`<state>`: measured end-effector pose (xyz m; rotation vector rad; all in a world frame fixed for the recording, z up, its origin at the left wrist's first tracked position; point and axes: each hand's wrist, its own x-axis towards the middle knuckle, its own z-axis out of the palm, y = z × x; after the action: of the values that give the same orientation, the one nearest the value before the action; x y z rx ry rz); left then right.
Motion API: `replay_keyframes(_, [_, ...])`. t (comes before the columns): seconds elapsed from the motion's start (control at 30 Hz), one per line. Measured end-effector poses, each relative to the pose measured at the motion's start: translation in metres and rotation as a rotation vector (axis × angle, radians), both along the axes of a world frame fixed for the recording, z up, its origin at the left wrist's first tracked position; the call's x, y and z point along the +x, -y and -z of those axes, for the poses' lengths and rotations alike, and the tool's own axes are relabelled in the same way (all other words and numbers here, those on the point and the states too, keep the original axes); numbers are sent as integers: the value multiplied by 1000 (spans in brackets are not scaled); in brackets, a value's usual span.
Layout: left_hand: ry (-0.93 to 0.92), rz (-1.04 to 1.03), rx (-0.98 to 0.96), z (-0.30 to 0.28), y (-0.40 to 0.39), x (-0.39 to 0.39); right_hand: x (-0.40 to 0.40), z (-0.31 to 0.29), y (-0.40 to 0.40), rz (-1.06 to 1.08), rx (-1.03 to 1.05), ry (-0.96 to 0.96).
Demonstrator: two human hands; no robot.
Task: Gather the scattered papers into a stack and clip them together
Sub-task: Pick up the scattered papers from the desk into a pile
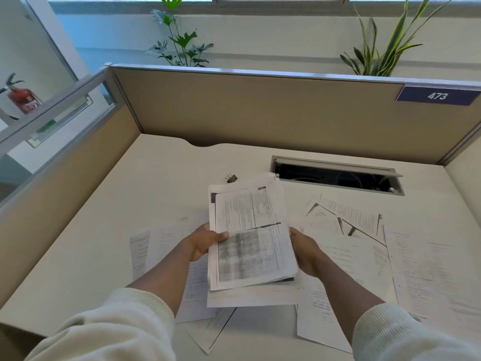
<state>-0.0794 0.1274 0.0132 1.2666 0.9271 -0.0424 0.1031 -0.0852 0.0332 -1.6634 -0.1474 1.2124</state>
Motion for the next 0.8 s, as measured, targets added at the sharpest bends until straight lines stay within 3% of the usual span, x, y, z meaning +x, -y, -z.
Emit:
replay_keyframes(0.2, [6, 52, 66, 1, 8, 7, -1, 5, -7, -73, 66, -138])
replay_keyframes(0.4, [-28, -21, 50, 8, 7, 0, -7, 2, -9, -77, -50, 131])
replay_keyframes(0.5, [-109, -250, 52, 12, 4, -10, -6, 2, -10, -32, -17, 126])
replay_keyframes(0.63, [-295, -568, 194, 29, -7, -37, -6, 3, -13, -32, 4, 153])
replay_keyframes(0.8, [-598, -548, 327, 42, -10, -70, -7, 5, -20, -29, -4, 177])
